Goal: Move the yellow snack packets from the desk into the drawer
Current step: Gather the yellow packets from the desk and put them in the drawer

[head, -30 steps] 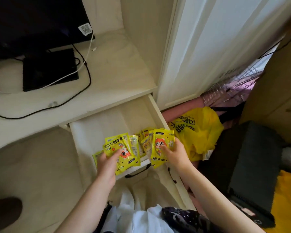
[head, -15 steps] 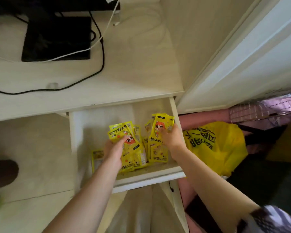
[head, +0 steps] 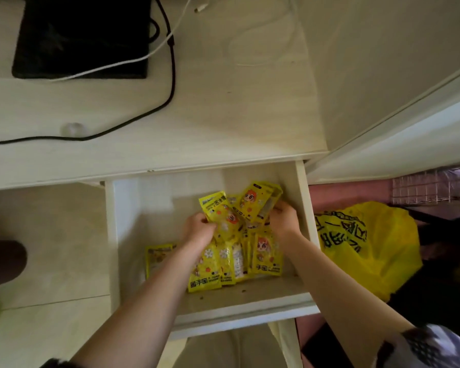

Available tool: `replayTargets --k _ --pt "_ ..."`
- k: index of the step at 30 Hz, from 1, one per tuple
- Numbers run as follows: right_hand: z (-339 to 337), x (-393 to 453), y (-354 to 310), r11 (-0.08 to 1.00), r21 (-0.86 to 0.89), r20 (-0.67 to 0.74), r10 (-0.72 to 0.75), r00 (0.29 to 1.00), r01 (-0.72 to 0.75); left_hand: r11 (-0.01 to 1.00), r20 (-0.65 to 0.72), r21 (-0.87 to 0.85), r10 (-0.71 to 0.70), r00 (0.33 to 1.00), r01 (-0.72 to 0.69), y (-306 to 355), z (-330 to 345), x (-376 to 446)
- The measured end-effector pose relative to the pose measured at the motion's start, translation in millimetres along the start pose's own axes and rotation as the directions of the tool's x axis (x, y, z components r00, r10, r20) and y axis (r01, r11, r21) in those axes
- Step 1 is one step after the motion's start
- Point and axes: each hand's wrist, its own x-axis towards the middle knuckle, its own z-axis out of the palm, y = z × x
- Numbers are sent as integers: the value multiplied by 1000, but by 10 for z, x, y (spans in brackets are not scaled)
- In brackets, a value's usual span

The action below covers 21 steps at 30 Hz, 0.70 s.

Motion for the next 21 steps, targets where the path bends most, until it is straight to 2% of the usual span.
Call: replayTargets --k 3,6,11,16,21 --pt "-69 -70 48 982 -180 7 55 998 -53 983 -64 175 69 996 -56 -75 -93 -66" --pt "-149 -189 70 963 -259 21 79 997 -71 984 -98 180 30 995 -12 -151 -224 -134" --pt "-279 -434 105 947 -321 82 36 996 -8 988 -137 148 52 989 -32 -229 -397 -399" --pt "-396 -787 53 920 -374 165 -58 985 117 994 -198 86 89 976 -73 -300 -519 -789" --pt "-460 -1194 47 812 -439 307 -267 914 384 985 -271 85 171 947 -153 -440 -555 -1263"
